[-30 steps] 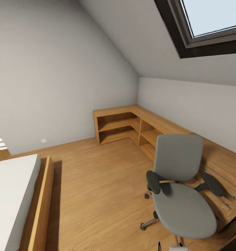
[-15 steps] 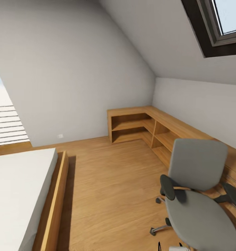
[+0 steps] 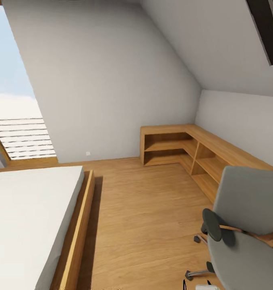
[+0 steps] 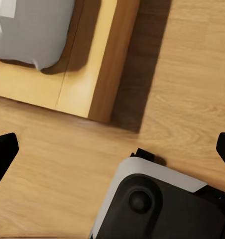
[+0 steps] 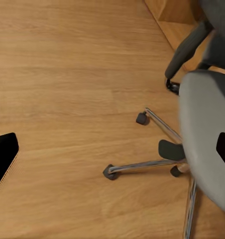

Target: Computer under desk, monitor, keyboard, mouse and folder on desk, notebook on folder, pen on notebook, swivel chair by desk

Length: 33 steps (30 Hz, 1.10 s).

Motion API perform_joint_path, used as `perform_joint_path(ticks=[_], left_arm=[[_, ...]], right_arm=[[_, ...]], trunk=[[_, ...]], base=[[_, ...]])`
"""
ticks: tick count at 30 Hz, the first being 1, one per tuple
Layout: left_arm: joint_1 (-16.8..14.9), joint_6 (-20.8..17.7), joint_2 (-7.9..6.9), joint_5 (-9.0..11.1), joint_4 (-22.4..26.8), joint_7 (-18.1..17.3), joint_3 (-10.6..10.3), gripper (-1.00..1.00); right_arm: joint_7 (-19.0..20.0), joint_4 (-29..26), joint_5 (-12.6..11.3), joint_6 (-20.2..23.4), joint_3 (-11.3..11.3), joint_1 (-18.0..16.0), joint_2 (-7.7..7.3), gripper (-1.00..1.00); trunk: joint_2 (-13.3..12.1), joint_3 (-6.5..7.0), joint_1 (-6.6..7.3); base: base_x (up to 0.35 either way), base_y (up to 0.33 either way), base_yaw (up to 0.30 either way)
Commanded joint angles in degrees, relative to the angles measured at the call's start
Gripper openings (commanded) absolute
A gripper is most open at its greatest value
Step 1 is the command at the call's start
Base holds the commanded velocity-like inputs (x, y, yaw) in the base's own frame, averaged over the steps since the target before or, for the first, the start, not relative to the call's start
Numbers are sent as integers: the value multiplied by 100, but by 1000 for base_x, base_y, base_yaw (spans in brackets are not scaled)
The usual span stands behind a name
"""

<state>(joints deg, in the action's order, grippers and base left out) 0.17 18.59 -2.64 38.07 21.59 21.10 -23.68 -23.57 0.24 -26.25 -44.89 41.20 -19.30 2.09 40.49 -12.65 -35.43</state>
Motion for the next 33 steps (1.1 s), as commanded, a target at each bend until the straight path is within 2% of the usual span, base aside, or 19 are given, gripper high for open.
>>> perform_joint_path(ticks=[1, 12, 33], left_arm=[[1, 13, -7, 42, 17, 44, -49, 100], [1, 13, -7, 42, 18, 44, -49, 100], [-1, 16, -1, 34, 17, 44, -63, 100]], right_arm=[[-35, 2, -21, -5, 49, -3, 2, 100], [-33, 2, -26, -9, 50, -3, -13, 100], [-10, 12, 15, -13, 69, -3, -30, 100]], trunk=[[6, -8, -2], [6, -46, -2], [6, -52, -2]], base=[[0, 0, 272], [6, 0, 198], [275, 0, 6]])
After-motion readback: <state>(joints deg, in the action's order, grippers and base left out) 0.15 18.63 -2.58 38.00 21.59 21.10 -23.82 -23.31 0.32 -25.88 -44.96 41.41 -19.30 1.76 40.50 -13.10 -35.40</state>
